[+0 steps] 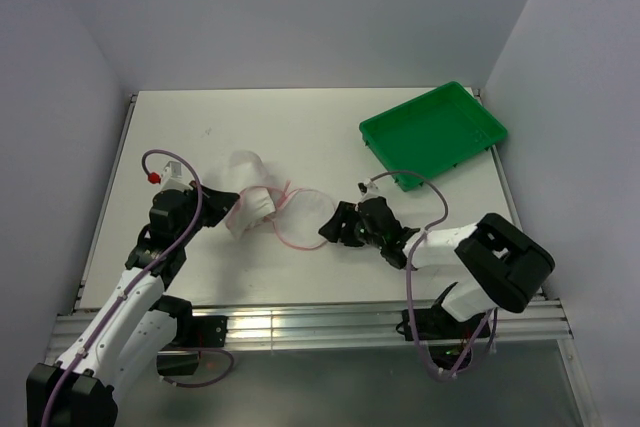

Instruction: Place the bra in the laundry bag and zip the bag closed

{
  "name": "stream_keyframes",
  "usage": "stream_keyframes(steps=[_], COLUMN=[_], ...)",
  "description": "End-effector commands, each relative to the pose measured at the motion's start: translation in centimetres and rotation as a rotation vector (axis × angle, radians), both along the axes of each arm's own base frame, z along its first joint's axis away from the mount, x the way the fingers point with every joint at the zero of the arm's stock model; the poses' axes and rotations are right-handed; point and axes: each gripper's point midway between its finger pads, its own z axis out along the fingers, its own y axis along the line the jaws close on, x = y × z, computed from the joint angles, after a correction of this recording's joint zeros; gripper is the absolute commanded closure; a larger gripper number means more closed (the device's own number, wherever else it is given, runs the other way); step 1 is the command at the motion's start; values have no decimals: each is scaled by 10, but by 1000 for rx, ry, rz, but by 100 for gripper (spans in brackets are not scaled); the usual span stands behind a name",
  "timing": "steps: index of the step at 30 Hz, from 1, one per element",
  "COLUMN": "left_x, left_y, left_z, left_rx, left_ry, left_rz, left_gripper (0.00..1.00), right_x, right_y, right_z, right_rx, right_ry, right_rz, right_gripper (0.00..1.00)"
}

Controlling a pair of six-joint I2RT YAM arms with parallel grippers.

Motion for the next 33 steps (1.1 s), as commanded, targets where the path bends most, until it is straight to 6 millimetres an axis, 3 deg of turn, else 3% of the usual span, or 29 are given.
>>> stream_keyframes(steps=[1,3,7,8,9,10,11,12,13,15,16,17,19,21,22,23,26,28,29,30,31,33], left_x=[4,4,9,9,10,12,13,14,15,16,16,15,14,8,8,5,-2,-17,-24,-32,-35,-38], left_y=[-1,-2,-1,1,4,5,6,6,6,8,9,9,12,15,17,20,9,0,-4,-3,-2,-1], left_z=[22,25,39,35,35,42,43,44,49,53,60,67,88,92,99,89,89,108,114,112,108,92], left_rx=[-2,-17,0,17,33,45,54,60,68,85,101,110,142,182,217,250,249,208,198,203,207,214], left_ry=[-72,-81,-105,-82,-73,-88,-85,-82,-85,-84,-89,-101,-136,-122,-137,-86,-65,-109,-123,-109,-103,-79], left_rz=[-1,-5,3,9,20,21,23,24,21,22,18,13,7,-2,-9,-12,-95,-150,-177,-183,-183,-190], left_gripper=[100,100,100,100,100,100,100,100,100,100,100,100,100,100,100,100,100,100,100,100,100,100], right_x=[17,15,-1,-4,-10,-21,-23,-27,-40,-46,-58,-61,-69,-75,-74,-63,-42,-41,-41,-40,-36,-31], right_y=[20,22,24,24,24,14,15,11,0,-4,-16,-16,-26,-27,-27,-27,-27,-41,-48,-55,-71,-73], right_z=[19,13,21,39,44,37,69,80,76,131,141,176,200,243,251,252,242,254,279,287,286,273], right_rx=[98,108,147,162,135,69,86,75,17,50,25,50,42,111,121,97,55,32,33,20,-32,-60], right_ry=[-47,-31,-32,-71,-97,-60,-144,-162,-121,-227,-219,-275,-285,-350,-363,-366,-280,-265,-324,-344,-344,-320], right_rz=[-3,0,49,59,92,104,136,151,172,215,229,254,258,266,268,259,280,248,218,183,109,89], right_gripper=[40,45,100,100,100,100,100,100,100,100,100,100,100,100,100,100,100,100,100,100,100,100])
